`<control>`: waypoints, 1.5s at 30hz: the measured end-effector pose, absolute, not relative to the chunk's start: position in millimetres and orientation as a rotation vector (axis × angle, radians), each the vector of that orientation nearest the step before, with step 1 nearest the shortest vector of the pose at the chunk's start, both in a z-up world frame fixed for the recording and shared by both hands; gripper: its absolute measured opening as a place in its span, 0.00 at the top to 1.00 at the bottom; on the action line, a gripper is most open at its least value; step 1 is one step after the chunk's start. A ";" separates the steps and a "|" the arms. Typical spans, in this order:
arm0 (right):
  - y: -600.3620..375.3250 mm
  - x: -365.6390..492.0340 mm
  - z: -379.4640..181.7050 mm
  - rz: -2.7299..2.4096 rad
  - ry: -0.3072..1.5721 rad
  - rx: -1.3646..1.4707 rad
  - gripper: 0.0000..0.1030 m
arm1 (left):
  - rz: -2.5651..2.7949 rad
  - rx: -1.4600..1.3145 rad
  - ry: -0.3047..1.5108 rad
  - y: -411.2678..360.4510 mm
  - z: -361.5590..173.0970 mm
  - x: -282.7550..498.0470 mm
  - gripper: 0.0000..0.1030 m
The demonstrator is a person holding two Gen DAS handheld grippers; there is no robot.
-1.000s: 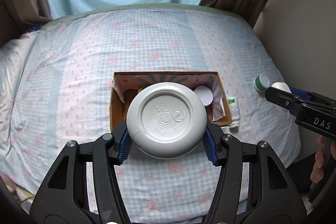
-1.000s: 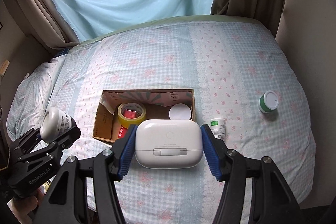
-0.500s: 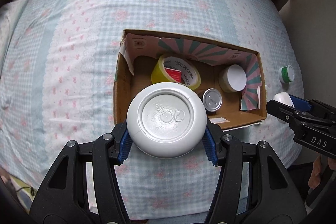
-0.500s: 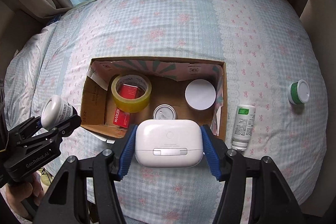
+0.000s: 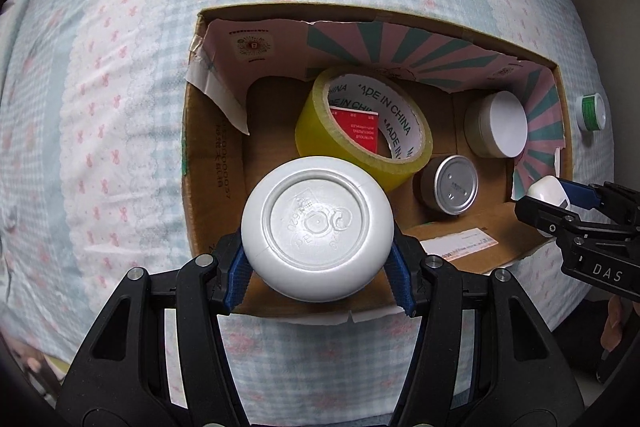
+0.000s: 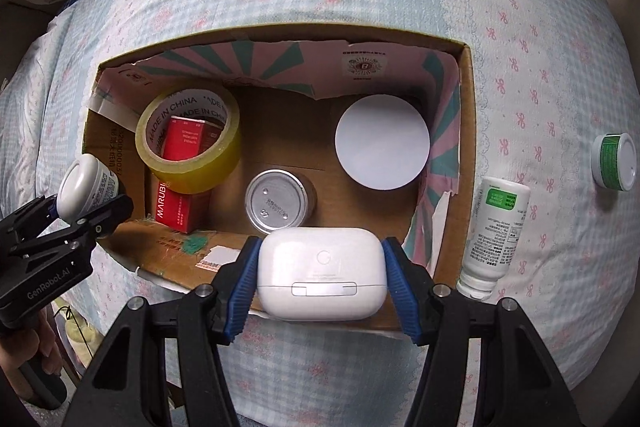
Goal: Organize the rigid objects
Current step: 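Release the small jar with the left tool while the right tool releases the earbud case into the box, then raise both open tools and move toward the pill bottle and green-labelled jar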
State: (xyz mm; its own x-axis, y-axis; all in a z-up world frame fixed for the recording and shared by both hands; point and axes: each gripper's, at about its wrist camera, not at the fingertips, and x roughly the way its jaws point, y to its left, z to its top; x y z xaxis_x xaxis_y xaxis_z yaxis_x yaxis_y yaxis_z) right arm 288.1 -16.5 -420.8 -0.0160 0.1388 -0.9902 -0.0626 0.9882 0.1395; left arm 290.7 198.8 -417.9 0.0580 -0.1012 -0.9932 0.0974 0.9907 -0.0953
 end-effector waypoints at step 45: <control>-38.6 201.5 -312.9 0.085 1.418 0.160 0.01 | -0.024 -0.040 1.121 225.5 -254.7 189.3 0.00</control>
State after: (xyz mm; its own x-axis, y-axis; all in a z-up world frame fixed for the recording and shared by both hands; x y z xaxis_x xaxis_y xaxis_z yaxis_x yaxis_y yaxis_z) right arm 201.5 -38.6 -312.9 0.1519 0.1544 -0.9763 0.0367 0.9862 0.1617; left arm 189.3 225.5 -254.7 0.4350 -0.0389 -0.8996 -0.0010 0.9990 -0.0437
